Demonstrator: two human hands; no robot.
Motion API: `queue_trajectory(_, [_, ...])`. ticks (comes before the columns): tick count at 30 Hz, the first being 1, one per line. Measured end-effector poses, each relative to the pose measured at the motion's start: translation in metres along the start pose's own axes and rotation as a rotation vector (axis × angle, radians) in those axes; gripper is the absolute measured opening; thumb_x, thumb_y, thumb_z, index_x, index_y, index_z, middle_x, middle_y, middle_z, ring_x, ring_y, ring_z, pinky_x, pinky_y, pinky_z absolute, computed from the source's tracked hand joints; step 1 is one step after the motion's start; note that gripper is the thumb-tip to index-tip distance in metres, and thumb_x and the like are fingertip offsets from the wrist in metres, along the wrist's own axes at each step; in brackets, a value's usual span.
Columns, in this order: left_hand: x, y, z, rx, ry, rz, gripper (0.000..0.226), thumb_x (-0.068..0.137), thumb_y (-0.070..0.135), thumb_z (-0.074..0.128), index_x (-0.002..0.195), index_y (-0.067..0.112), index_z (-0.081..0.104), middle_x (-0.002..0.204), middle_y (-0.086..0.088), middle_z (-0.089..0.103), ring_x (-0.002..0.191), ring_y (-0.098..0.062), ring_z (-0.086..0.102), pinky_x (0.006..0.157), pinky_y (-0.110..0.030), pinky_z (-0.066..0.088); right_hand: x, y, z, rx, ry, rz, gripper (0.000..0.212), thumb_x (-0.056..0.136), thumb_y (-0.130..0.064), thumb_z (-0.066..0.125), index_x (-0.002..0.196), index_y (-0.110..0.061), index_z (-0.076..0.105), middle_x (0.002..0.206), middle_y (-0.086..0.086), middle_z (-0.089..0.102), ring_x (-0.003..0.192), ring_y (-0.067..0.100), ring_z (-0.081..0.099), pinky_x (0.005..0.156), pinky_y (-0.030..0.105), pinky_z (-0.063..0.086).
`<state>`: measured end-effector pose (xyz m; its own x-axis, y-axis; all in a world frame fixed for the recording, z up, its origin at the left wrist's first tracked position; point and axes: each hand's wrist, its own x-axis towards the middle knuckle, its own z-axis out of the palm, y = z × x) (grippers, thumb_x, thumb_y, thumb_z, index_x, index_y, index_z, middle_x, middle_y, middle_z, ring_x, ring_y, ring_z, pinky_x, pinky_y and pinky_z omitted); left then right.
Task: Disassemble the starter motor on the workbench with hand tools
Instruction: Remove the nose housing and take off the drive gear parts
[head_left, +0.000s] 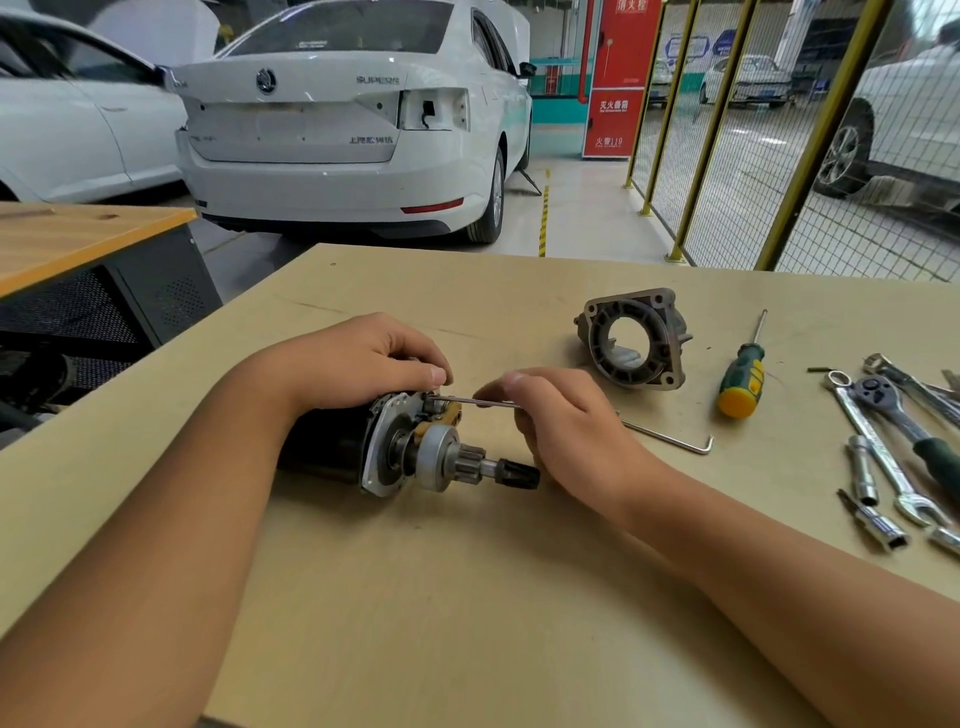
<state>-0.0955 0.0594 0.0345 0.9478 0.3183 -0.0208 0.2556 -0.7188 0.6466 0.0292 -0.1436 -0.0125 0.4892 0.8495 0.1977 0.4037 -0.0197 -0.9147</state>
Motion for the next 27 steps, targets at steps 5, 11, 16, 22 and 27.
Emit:
queue_trajectory(5, [0.0, 0.0, 0.0, -0.003, -0.004, 0.002, 0.014, 0.101, 0.027, 0.067, 0.104, 0.03, 0.08, 0.103, 0.012, 0.077, 0.101, -0.003, 0.069, 0.101, -0.035, 0.052, 0.001, 0.002, 0.0, 0.215, -0.004, 0.005, 0.031, 0.107, -0.03, 0.045, 0.107, -0.014, 0.071, 0.059, -0.012, 0.045, 0.052, 0.003, 0.039, 0.052, 0.022, 0.033])
queue_trajectory(11, [0.0, 0.0, 0.0, 0.011, 0.007, -0.008, 0.015, 0.101, 0.027, 0.066, 0.105, 0.027, 0.08, 0.102, 0.013, 0.078, 0.101, -0.003, 0.07, 0.101, -0.034, 0.052, 0.003, 0.009, -0.002, -0.065, 0.03, -0.043, 0.02, 0.103, -0.02, 0.053, 0.106, -0.017, 0.073, 0.064, -0.006, 0.063, 0.053, 0.005, 0.052, 0.053, 0.02, 0.041])
queue_trajectory(16, [-0.002, 0.002, -0.001, 0.036, 0.023, -0.029, 0.018, 0.103, 0.026, 0.063, 0.106, 0.026, 0.081, 0.102, 0.016, 0.078, 0.1, 0.0, 0.07, 0.102, -0.035, 0.053, 0.0, 0.009, 0.0, -0.358, 0.101, -0.181, 0.014, 0.099, -0.022, 0.061, 0.098, -0.023, 0.075, 0.065, -0.011, 0.066, 0.066, 0.004, 0.064, 0.059, 0.012, 0.045])
queue_trajectory(22, [-0.006, 0.006, -0.001, 0.097, 0.018, -0.033, 0.023, 0.103, 0.024, 0.062, 0.097, 0.023, 0.083, 0.091, 0.007, 0.08, 0.093, -0.018, 0.075, 0.094, -0.05, 0.056, -0.003, -0.004, 0.0, -0.542, 0.105, -0.181, 0.021, 0.096, -0.033, 0.065, 0.089, -0.017, 0.077, 0.07, -0.006, 0.068, 0.063, 0.01, 0.061, 0.062, 0.032, 0.053])
queue_trajectory(27, [-0.006, 0.008, 0.0, 0.089, 0.001, -0.015, 0.022, 0.103, 0.023, 0.062, 0.097, 0.023, 0.083, 0.092, 0.006, 0.08, 0.094, -0.019, 0.075, 0.093, -0.05, 0.057, -0.007, -0.016, 0.001, -0.629, 0.089, -0.185, 0.019, 0.095, -0.034, 0.065, 0.083, -0.02, 0.071, 0.07, -0.006, 0.066, 0.066, 0.017, 0.06, 0.062, 0.039, 0.054])
